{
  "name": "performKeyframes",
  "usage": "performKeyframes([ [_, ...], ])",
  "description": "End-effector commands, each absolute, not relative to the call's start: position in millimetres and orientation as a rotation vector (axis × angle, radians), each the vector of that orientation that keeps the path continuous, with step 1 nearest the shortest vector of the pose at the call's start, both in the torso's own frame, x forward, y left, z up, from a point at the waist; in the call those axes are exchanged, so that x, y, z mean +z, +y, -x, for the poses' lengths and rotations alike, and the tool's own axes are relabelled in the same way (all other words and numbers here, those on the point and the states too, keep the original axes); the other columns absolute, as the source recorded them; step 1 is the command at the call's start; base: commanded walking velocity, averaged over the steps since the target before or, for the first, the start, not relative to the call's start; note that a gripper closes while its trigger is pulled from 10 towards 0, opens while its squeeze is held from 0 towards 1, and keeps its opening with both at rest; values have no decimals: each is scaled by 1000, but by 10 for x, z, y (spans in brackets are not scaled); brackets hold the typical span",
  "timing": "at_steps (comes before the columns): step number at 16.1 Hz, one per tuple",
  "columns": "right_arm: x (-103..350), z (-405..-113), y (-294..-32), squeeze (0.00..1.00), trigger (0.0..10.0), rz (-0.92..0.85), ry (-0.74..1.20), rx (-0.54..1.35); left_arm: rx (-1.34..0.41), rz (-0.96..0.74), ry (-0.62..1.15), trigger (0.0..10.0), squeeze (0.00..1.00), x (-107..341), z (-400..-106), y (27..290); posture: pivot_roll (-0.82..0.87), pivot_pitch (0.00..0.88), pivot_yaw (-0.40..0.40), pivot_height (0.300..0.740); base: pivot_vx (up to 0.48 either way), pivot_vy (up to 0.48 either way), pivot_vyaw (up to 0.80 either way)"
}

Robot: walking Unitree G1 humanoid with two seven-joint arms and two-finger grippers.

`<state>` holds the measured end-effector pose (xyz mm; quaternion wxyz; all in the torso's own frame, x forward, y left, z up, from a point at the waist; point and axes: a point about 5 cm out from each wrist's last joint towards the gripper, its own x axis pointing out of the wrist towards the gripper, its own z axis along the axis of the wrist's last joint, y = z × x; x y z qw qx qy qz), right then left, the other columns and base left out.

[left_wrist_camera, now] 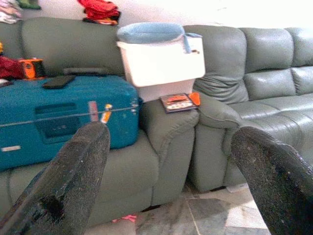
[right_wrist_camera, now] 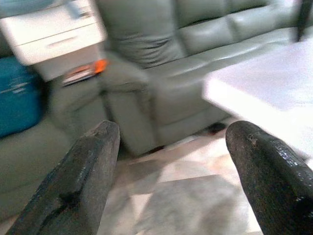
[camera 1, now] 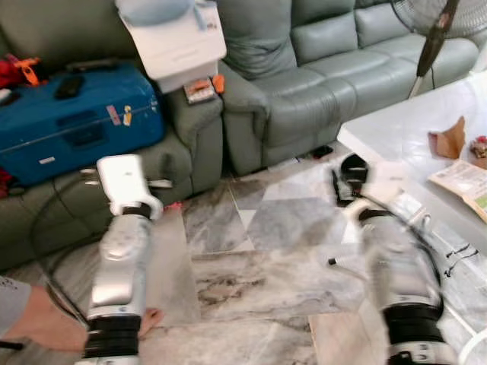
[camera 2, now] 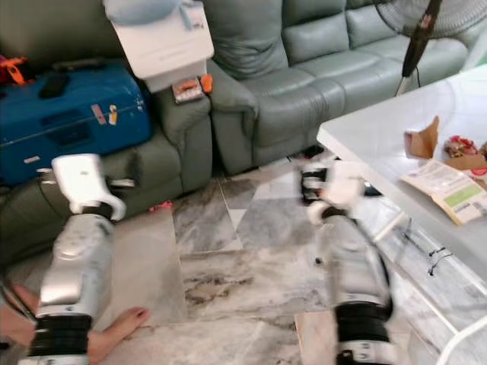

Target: Picking trash to rubbish bin

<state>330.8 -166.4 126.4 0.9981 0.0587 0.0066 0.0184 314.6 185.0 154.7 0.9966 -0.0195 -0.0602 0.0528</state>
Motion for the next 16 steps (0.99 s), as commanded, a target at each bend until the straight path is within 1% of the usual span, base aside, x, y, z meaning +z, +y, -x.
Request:
performKeyframes([
  [1, 1350, -3316, -1731, 0, 10000, -114, -15, 17, 71, 43, -143, 10000, 0, 1604, -3149, 1803, -40, 32, 55, 740, 0, 0, 0],
  [5, 1375, -3323, -1740, 0, 10000, -108, -22, 15, 78, 86, -170, 10000, 0, 1668, -3171, 1866, -43, 30, 51, 740, 0, 0, 0],
  [10, 1386, -3333, -1726, 0, 10000, -102, -24, 23, 76, 89, -174, 10000, 0, 1671, -3175, 1870, -45, 27, 47, 740, 309, 0, 0],
  [12, 1372, -3327, -1721, 0, 10000, -103, -20, 23, 76, 88, -173, 10000, 0, 1670, -3173, 1874, -45, 27, 47, 740, 315, 0, -475],
  [16, 1362, -3323, -1700, 0, 10000, -109, -15, 27, 78, 88, -174, 10000, 0, 1672, -3172, 1884, -41, 30, 49, 740, 302, 0, -800],
])
